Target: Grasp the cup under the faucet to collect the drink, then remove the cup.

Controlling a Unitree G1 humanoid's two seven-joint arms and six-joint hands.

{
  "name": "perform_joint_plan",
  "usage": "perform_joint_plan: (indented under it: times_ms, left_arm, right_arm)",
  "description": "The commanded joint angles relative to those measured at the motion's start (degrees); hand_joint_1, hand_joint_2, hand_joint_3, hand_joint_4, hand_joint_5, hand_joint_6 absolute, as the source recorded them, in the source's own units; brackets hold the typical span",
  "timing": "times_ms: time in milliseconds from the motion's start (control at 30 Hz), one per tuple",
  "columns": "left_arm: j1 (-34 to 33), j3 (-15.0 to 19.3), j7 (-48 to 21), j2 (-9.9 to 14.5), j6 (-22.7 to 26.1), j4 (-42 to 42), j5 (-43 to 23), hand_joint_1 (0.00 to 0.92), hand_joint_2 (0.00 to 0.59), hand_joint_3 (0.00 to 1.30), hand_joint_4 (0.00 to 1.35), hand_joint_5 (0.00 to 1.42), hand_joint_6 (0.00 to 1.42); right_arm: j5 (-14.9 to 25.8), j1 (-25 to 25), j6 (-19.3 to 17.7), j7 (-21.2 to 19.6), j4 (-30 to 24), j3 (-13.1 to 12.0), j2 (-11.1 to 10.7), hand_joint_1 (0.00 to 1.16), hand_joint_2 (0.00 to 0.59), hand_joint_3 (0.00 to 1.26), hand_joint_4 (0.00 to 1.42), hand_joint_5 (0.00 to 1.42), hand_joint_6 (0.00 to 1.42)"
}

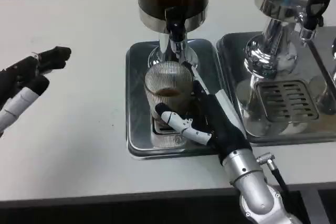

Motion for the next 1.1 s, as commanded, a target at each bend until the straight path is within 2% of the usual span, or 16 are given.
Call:
perform_joint_plan:
  times_ms: [33,400,600,700,867,1100]
  left_arm:
    - [0.51,-0.57,-0.62,1.49,0.82,0.87,0.46,0.088,0.098,0.29,0.21,0.20,0.12]
    - [0.68,-1.14,-0.66,2.15,1.49,1.44,0.80,0.072,0.099,0.31,0.23,0.21,0.12]
    - [0.63,-1.17,-0.72,2.32,1.80,1.63,0.84,0.057,0.099,0.31,0.24,0.22,0.13]
    - [0.62,-1.27,-0.85,2.34,1.99,1.80,0.91,0.055,0.097,0.32,0.24,0.22,0.13]
    - [0.69,-1.43,-1.09,2.26,2.09,2.10,1.04,0.025,0.089,0.32,0.24,0.22,0.14]
    - [1.52,-1.42,-1.12,2.17,2.23,1.68,1.01,0.000,0.080,0.33,0.25,0.22,0.14]
  right_arm:
    - [-1.31,-2.14,-1.52,-2.71,2.69,0.93,1.36,0.55,0.213,0.00,0.00,0.00,0.00]
    - [-2.90,-5.42,-3.10,-7.96,9.29,2.26,3.87,0.61,0.212,0.00,0.00,0.03,0.10]
    - [-4.11,-6.58,-3.02,-10.74,12.00,3.23,4.74,0.63,0.213,0.00,0.00,0.14,0.22]
    - [-4.51,-6.79,-3.05,-12.35,12.81,3.57,5.13,0.65,0.217,0.00,0.06,0.21,0.30]
    - [-5.36,-6.94,-3.05,-15.75,13.66,4.44,5.89,0.68,0.207,0.04,0.16,0.32,0.49]
    - [-6.49,-6.80,-2.83,-22.48,15.35,5.07,7.56,0.74,0.204,0.17,0.36,0.60,0.99]
